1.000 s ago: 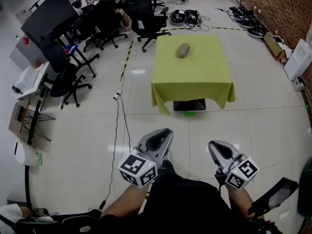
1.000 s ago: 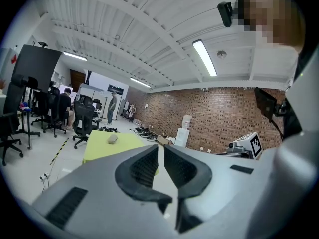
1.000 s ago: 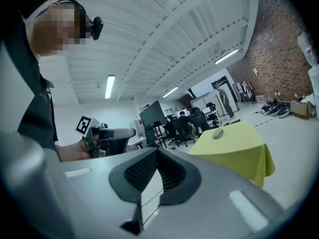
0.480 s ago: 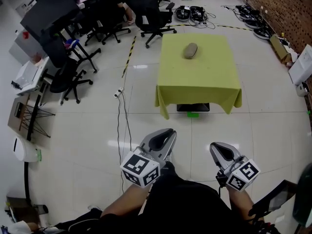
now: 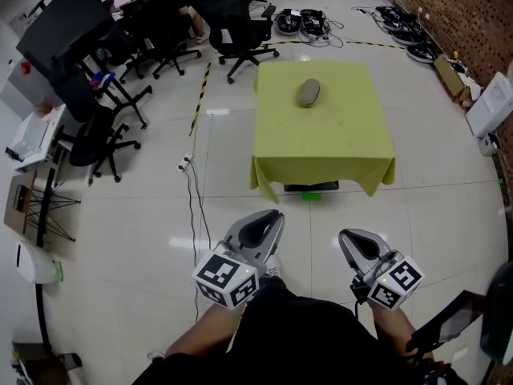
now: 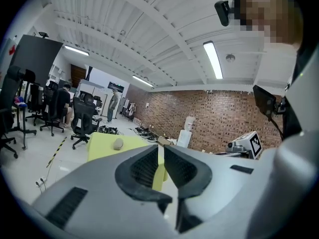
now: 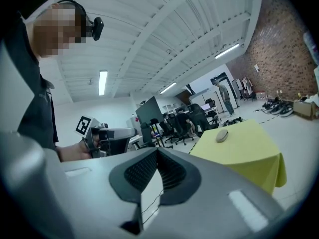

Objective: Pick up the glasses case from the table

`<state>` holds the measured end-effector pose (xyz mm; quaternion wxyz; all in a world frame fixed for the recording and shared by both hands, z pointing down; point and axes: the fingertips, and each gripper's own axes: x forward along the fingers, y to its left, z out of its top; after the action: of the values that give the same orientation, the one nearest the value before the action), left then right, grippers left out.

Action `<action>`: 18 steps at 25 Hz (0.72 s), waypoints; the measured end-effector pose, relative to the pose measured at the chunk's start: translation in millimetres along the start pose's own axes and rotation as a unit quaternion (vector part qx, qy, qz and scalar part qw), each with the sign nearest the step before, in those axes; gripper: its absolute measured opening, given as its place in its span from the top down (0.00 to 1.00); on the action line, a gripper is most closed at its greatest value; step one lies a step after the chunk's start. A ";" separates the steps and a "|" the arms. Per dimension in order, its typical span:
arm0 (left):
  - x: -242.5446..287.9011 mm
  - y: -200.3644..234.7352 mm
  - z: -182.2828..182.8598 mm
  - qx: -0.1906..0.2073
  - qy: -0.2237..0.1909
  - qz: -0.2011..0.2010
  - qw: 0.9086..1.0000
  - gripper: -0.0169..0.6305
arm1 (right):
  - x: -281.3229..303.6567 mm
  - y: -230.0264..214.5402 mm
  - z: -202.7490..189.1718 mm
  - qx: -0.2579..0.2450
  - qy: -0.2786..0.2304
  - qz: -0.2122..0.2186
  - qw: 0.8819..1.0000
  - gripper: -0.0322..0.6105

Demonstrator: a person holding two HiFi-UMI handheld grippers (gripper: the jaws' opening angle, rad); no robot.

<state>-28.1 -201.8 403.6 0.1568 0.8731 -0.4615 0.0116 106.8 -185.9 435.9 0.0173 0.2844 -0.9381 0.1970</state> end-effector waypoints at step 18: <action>39.9 117.0 45.5 0.013 -0.002 -0.060 0.998 0.91 | 114.5 -24.7 46.2 -0.021 -0.018 -0.062 0.998 0.95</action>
<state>-105.6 -308.1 397.8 0.1446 0.9013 -0.4084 0.0067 27.9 -282.5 418.7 0.0187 0.3450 -0.9227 0.1709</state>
